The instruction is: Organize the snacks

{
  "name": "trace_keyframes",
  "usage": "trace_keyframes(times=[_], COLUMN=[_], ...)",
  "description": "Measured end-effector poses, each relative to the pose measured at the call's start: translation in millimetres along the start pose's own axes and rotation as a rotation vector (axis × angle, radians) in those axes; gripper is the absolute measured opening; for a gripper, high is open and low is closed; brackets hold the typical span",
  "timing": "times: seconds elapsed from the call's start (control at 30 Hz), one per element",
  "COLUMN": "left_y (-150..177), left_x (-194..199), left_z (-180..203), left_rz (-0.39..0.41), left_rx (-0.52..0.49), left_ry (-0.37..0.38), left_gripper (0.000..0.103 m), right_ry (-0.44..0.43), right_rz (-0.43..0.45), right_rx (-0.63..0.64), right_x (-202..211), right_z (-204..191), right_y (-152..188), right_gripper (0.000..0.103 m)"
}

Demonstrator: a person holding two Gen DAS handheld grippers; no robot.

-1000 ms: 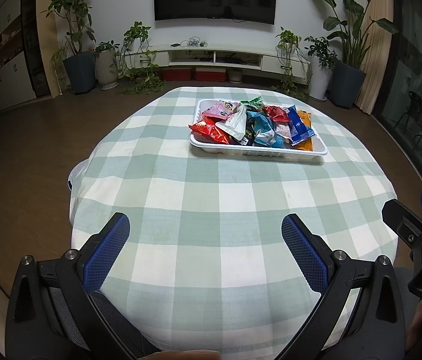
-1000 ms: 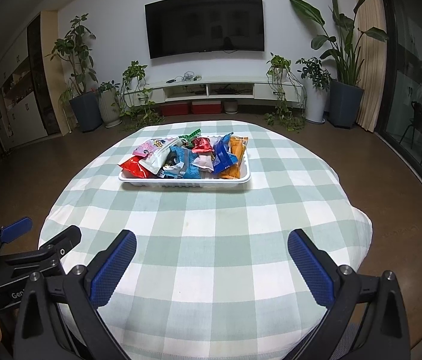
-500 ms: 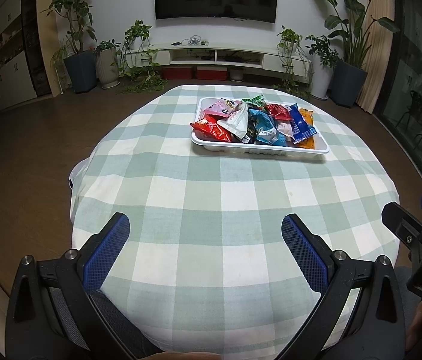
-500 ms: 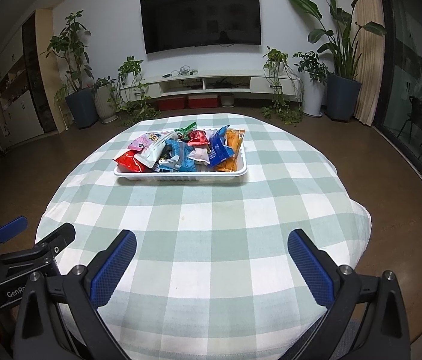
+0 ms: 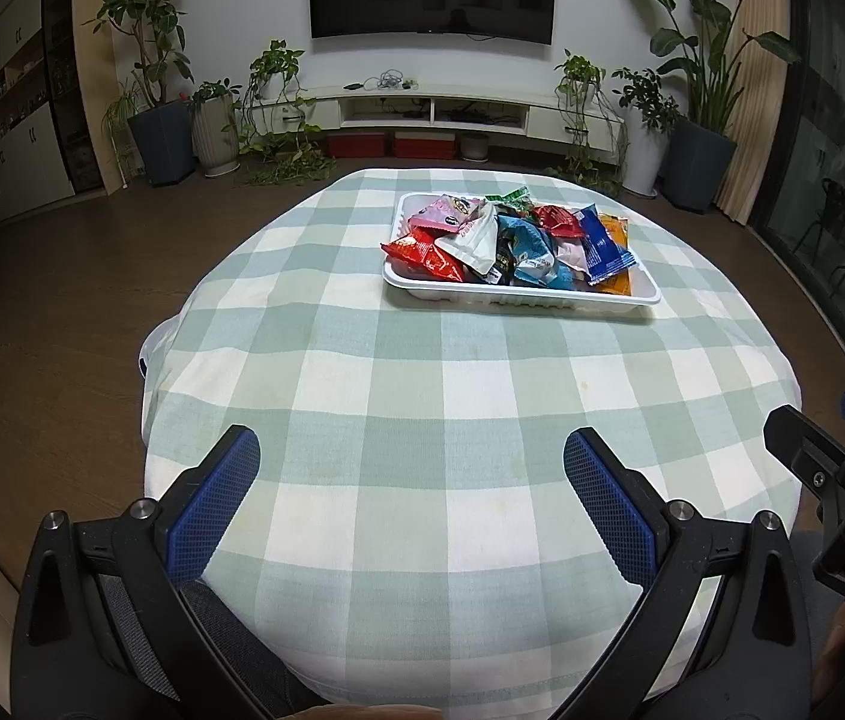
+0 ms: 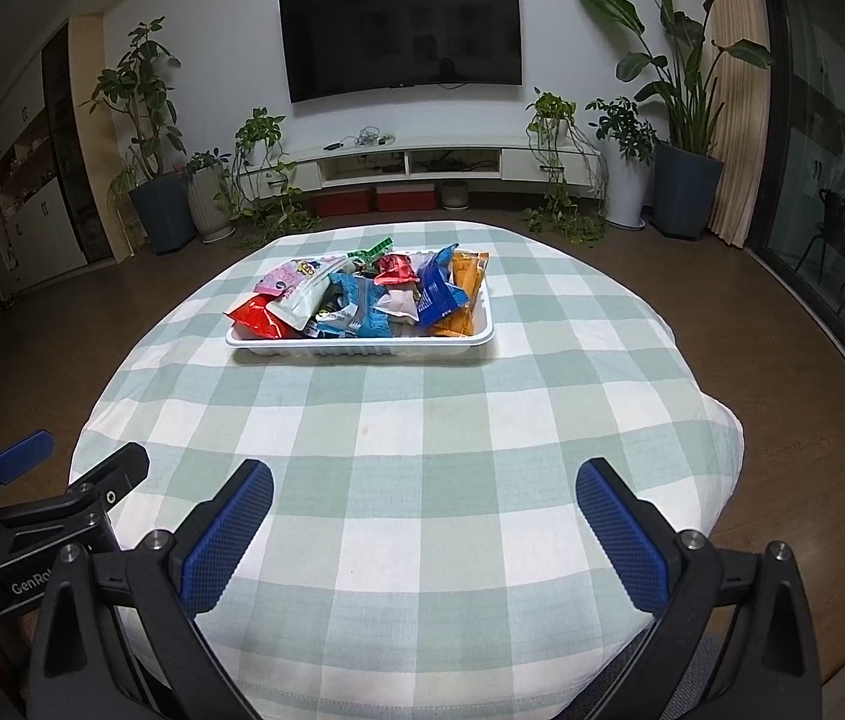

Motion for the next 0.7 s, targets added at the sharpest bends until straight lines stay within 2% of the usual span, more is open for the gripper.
trace_keyframes(times=[0.7], left_y=[0.9], left_x=[0.1], left_z=[-0.2], left_rz=[0.000], left_rx=[-0.002], left_ry=[-0.002], left_gripper=[0.103], right_ry=[0.001], right_rz=[-0.009], right_rx=[-0.001], right_x=[-2.0], right_z=[0.1], right_y=[2.8], right_gripper=[0.103])
Point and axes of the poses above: each gripper's, at about its wrist camera, not at the fingertips, and x roughly against the way its jaws point, z to its right, y to its underside, the point moved 8 cm from there along -x, roughly the way its jaws point, and after that the axes turned 15 degrees about -z, right-handed, at the moved point
